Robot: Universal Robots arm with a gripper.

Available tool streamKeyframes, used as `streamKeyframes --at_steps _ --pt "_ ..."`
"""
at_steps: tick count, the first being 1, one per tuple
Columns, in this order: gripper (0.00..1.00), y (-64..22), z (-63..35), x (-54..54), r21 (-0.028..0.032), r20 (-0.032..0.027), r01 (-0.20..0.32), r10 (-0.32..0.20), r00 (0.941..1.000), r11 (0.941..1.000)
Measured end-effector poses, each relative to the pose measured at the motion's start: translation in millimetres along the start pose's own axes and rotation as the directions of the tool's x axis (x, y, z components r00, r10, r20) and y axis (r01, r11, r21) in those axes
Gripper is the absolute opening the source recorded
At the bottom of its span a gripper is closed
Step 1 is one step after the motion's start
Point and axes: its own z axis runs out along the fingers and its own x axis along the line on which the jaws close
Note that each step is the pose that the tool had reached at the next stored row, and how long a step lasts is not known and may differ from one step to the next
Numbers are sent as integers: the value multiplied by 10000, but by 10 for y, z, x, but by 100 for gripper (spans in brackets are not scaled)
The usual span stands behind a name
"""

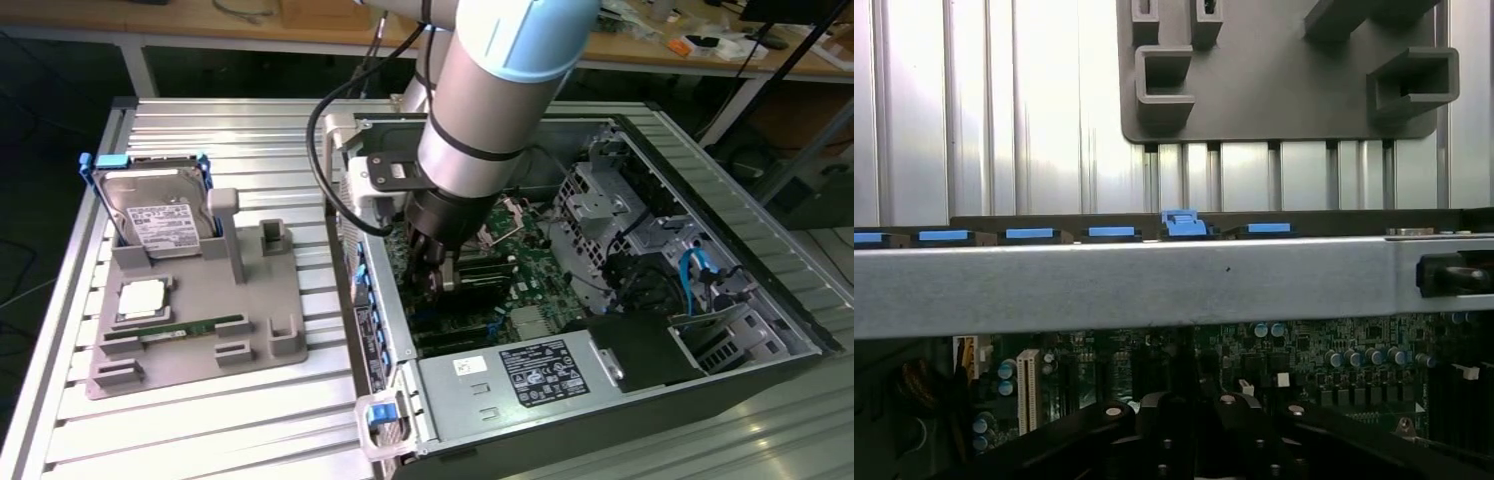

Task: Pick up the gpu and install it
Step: 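Press down on the gpu until it lock into place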

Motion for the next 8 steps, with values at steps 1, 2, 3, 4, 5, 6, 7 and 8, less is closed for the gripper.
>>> streamKeyframes --at_steps 1,2,3,4,5,6,7,8 --pt "11 0 -11 -1 11 7 1 -1 10000 10000" --pt "11 1 -27 -4 23 17 2 -2 10000 10000" --pt "11 3 -56 -5 15 1 0 0 10000 10000" --pt "11 5 -83 -6 9 -10 -1 1 10000 10000" --pt "11 6 -109 -9 11 -6 0 0 10000 10000" --pt "11 8 -130 -10 12 -7 -1 1 10000 10000" --pt "11 8 -147 -12 13 -9 0 0 10000 10000" --pt "11 9 -156 -12 17 -8 0 0 10000 10000"
